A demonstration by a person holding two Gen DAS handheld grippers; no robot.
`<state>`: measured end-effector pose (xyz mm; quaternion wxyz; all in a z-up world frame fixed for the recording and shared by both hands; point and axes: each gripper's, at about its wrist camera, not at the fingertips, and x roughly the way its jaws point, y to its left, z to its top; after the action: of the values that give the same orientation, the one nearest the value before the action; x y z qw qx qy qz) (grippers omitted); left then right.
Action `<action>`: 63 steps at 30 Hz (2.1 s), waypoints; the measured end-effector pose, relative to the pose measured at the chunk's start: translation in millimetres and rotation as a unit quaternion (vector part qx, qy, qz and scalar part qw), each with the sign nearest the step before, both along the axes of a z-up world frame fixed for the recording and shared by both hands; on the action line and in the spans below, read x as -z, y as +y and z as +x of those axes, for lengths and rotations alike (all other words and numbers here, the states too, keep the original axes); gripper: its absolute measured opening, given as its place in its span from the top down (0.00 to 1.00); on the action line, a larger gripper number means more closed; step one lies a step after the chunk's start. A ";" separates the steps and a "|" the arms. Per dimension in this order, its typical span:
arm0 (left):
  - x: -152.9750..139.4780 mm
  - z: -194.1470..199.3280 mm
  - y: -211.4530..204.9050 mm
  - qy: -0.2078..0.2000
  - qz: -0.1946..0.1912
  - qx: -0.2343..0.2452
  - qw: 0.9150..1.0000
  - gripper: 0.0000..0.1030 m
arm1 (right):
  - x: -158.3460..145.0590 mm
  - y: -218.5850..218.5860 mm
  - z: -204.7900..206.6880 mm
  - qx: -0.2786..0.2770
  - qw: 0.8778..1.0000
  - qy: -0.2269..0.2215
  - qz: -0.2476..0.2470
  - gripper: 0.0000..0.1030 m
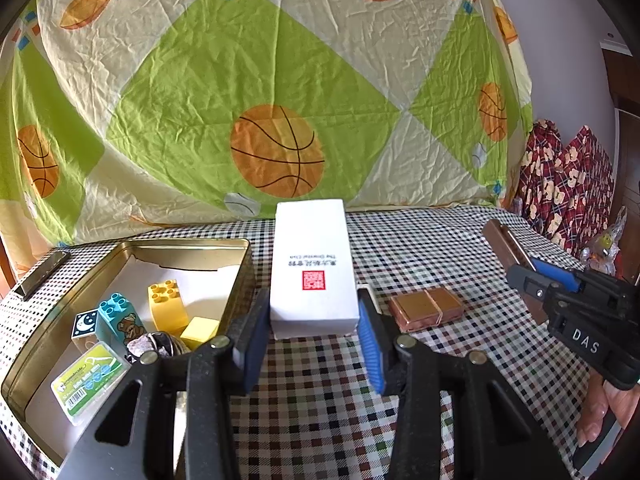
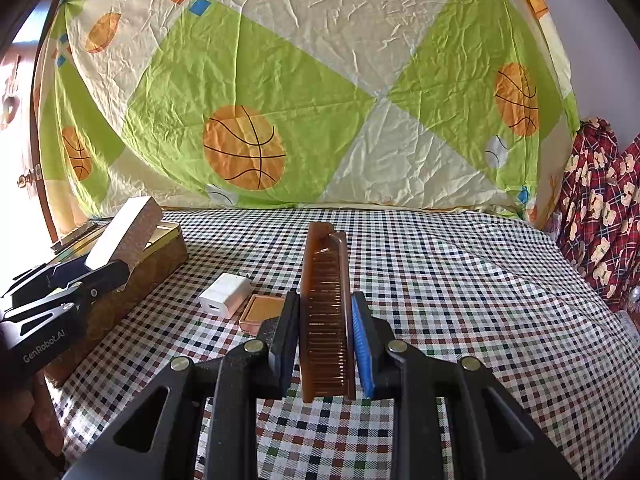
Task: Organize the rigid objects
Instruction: 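Lift the brown comb with the right tool while the left tool lifts the white box, then carry the white box over the tin with the left tool while the right tool carries the comb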
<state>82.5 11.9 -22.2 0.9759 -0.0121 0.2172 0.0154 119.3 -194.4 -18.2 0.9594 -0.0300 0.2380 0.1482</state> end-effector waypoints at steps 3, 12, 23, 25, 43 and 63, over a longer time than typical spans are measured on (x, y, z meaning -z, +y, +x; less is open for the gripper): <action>-0.7 -2.3 0.1 -0.005 0.002 -0.001 1.000 0.61 | -1.2 -0.3 -2.5 0.000 1.000 -0.007 0.002 0.74; -3.0 -8.5 -0.2 -0.017 0.006 -0.007 1.000 0.61 | -3.7 -2.7 -9.0 -0.001 1.000 -0.026 0.010 0.74; -4.7 -15.4 0.4 -0.032 0.010 -0.015 0.999 0.61 | -6.7 -5.3 -18.0 0.000 0.999 -0.048 0.015 0.74; -5.3 -17.1 0.3 -0.035 0.011 -0.017 0.999 0.61 | -7.3 -5.2 -18.5 0.000 0.999 -0.049 0.016 0.74; -7.9 -30.8 1.2 -0.061 0.017 -0.038 0.997 0.61 | -11.4 -10.1 -25.2 0.001 0.997 -0.067 0.025 0.74; -10.8 -42.7 2.3 -0.082 0.021 -0.057 0.995 0.61 | -16.0 -3.3 -39.6 -0.013 0.995 -0.095 0.033 0.74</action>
<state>39.8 14.2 -11.4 0.9880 -0.0052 0.1351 0.0748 79.7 -197.7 -2.2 0.9761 -0.0157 0.1406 0.1649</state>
